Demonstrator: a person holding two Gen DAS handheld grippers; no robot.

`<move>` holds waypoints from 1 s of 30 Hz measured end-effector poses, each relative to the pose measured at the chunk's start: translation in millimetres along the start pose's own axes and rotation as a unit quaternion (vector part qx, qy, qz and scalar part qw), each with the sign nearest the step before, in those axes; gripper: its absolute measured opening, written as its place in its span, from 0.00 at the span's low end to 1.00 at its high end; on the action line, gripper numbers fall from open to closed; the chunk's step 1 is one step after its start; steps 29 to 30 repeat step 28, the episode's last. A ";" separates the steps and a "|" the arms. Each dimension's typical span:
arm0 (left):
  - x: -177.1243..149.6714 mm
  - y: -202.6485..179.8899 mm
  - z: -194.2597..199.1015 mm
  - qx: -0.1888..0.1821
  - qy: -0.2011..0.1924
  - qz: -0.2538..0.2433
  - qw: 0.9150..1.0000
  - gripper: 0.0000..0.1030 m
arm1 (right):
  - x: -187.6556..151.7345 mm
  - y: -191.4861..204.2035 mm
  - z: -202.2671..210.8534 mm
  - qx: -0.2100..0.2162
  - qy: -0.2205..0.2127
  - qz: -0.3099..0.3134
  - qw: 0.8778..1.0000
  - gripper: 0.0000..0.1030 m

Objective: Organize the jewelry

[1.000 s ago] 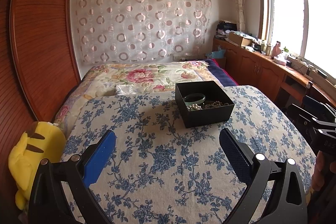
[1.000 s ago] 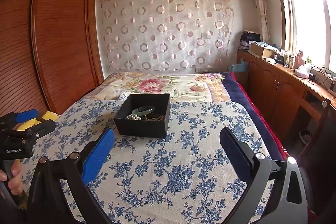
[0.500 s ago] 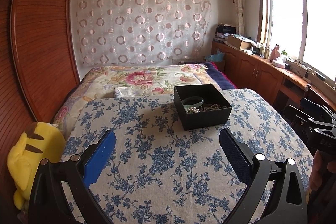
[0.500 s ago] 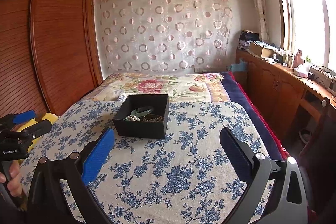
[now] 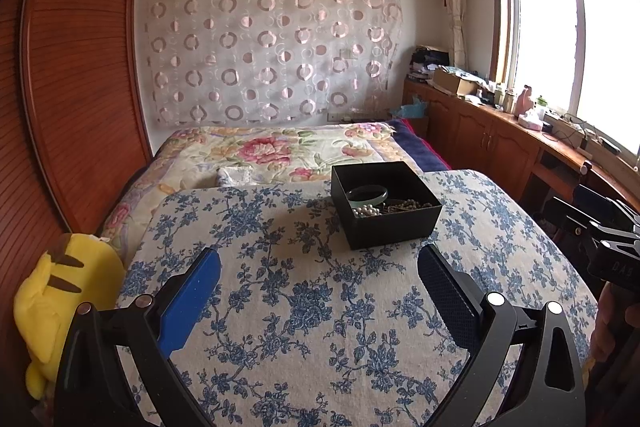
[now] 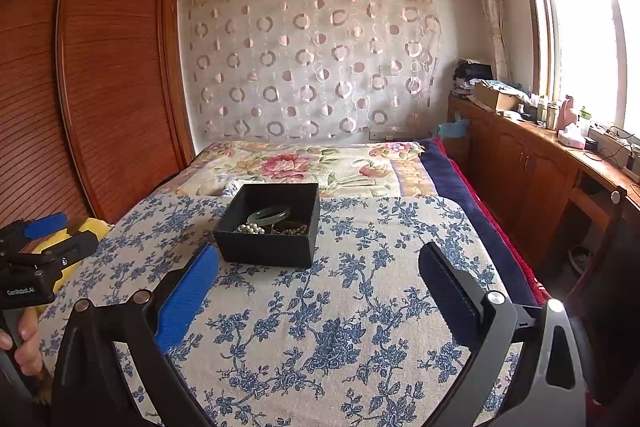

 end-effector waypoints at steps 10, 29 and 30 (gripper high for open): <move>0.0 -0.2 0.0 0.000 0.000 0.000 1.000 0.93 | -0.6 0.4 -0.2 0.000 0.000 0.000 1.000 0.98; -3.1 -0.1 0.3 -0.003 0.001 -0.002 1.000 0.93 | 2.2 6.9 0.9 0.002 -0.001 0.000 1.000 0.98; -3.1 -0.1 0.3 -0.003 0.001 -0.002 1.000 0.93 | 2.2 6.9 0.9 0.002 -0.001 0.000 1.000 0.98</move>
Point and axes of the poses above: each gripper's, at about its wrist camera, not at the fingertips, and z roughly against the way its jaws point, y to its left, x to its top, the point moved 8 cm from there along -z, roughly the way its jaws point, and after that the axes turned 15 degrees about x, right-handed, at the moved point
